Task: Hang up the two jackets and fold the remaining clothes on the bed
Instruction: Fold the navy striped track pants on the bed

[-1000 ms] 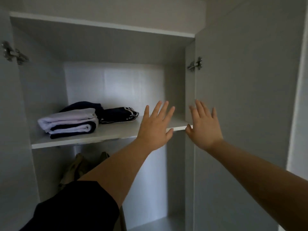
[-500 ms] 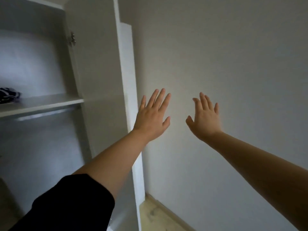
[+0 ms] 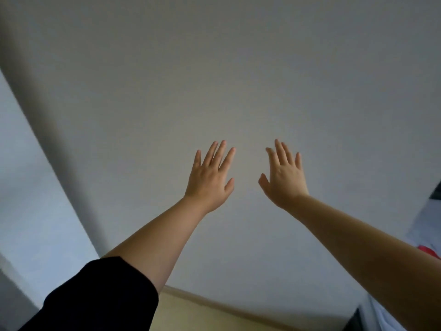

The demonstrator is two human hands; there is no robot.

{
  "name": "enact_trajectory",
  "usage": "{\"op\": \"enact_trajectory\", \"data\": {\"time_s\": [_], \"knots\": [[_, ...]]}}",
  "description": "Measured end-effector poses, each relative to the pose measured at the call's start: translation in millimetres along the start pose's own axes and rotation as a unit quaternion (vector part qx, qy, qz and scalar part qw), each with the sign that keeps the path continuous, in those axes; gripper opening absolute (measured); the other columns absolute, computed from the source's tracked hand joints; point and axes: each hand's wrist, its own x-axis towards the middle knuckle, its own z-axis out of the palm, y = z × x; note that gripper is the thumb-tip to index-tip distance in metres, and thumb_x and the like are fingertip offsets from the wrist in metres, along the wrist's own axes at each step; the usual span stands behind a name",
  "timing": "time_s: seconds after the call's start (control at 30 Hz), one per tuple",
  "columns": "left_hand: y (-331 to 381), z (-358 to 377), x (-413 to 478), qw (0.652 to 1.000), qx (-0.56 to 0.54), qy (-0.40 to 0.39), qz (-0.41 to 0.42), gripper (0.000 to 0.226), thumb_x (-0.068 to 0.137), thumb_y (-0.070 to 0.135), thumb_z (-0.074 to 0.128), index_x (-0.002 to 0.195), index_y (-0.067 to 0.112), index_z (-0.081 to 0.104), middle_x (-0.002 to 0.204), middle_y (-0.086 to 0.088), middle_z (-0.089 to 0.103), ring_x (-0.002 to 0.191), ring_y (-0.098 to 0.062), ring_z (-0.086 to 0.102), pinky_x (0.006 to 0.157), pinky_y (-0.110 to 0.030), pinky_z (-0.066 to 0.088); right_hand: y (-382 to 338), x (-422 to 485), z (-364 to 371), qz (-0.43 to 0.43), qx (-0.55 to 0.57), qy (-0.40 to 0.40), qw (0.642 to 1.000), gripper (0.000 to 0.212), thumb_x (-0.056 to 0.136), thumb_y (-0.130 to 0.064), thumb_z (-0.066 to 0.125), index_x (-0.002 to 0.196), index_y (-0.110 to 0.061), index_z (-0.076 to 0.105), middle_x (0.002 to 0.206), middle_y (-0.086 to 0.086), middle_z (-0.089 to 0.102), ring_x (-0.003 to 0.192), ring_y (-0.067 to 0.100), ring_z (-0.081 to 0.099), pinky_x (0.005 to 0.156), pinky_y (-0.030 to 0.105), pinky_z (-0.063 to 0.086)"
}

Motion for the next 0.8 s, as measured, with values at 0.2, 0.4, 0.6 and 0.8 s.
{"op": "enact_trajectory", "data": {"time_s": [0.2,0.4,0.6,0.8], "knots": [[70.7,65.5,90.0,0.996,-0.048,0.012,0.073,0.069,0.095,0.042,0.035,0.152,0.018,0.002,0.159,-0.008,0.000,0.146,-0.025,-0.003,0.115,-0.049,0.003,99.0,14.8,30.4,0.064,-0.037,-0.020,0.997,0.066,0.091,-0.032,0.048,0.148,-0.010,0.020,0.158,0.012,0.004,0.146,0.026,0.000,0.116,0.045,-0.002],[142.7,111.0,152.6,0.979,-0.072,0.025,0.190,0.071,0.093,0.038,0.044,0.151,0.016,0.010,0.159,-0.010,0.003,0.146,-0.026,-0.002,0.114,-0.051,0.008,184.5,10.5,44.9,0.104,-0.066,0.006,0.992,0.068,0.089,-0.026,0.052,0.148,-0.009,0.022,0.158,0.013,0.002,0.146,0.026,-0.004,0.114,0.040,-0.008],[223.4,153.9,170.5,0.971,-0.078,0.015,0.226,0.069,0.095,0.039,0.039,0.151,0.015,0.007,0.157,-0.009,-0.008,0.140,-0.024,-0.021,0.114,-0.051,0.003,261.0,-17.9,56.8,0.123,-0.045,0.007,0.991,0.066,0.087,-0.018,0.056,0.145,-0.007,0.028,0.158,0.015,0.008,0.146,0.027,0.000,0.116,0.037,-0.007],[286.0,180.3,163.2,0.974,-0.096,0.038,0.201,0.069,0.081,0.027,0.064,0.143,0.008,0.038,0.152,-0.016,0.026,0.141,-0.033,0.024,0.108,-0.055,0.024,326.1,-41.4,82.1,0.053,-0.075,0.008,0.996,0.069,0.072,-0.007,0.066,0.137,0.000,0.042,0.152,0.021,0.026,0.141,0.028,0.004,0.111,0.053,0.005]]}}
